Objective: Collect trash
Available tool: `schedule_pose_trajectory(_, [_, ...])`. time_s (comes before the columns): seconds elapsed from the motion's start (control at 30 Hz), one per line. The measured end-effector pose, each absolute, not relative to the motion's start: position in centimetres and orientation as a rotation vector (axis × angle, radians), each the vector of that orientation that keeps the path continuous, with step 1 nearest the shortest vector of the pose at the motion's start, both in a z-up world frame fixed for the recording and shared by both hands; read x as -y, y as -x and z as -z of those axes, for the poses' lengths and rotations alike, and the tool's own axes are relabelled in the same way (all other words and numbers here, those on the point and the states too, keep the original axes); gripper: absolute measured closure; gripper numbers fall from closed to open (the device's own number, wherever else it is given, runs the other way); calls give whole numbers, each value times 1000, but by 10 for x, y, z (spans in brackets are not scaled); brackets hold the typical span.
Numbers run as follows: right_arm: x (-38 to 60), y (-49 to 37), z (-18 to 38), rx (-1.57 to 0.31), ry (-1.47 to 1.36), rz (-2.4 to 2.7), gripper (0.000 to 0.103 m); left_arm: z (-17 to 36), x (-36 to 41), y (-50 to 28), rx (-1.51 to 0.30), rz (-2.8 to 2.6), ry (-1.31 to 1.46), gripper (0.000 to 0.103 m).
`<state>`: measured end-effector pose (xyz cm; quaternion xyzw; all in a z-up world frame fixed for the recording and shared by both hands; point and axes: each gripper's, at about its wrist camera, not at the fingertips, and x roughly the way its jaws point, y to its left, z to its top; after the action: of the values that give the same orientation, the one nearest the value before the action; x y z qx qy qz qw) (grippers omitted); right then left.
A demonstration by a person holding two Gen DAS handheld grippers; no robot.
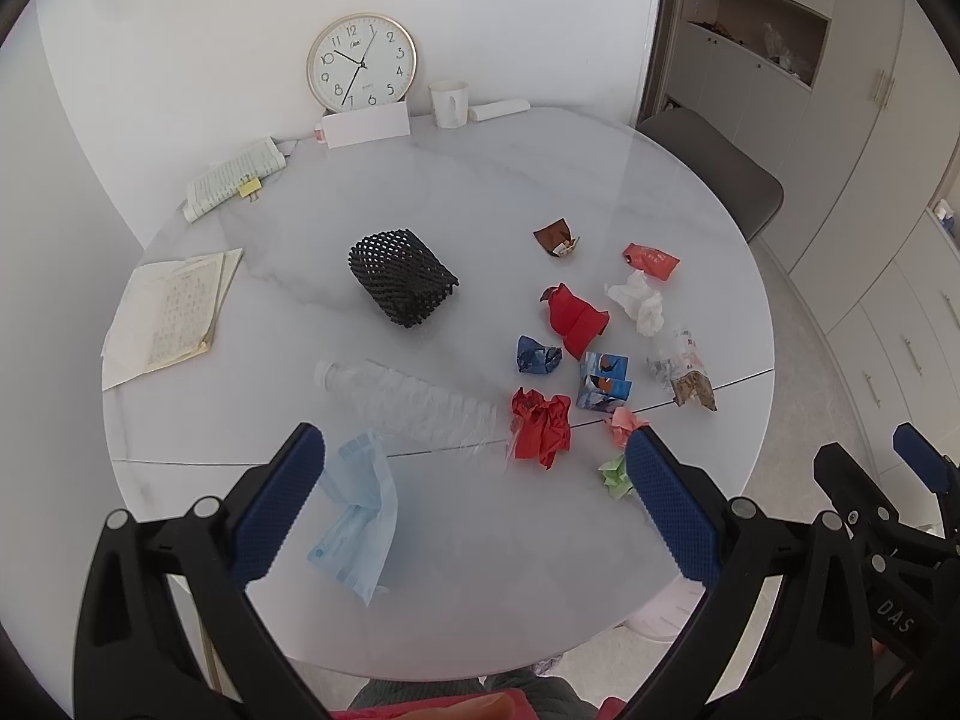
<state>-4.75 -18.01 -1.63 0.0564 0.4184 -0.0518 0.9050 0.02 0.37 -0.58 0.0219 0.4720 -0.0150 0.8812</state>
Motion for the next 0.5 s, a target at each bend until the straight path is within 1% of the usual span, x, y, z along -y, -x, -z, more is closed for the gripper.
schedule_pose_trajectory(0.5, [180, 48, 16, -867, -115, 107, 2, 8, -6, -1, -996, 26, -38, 7])
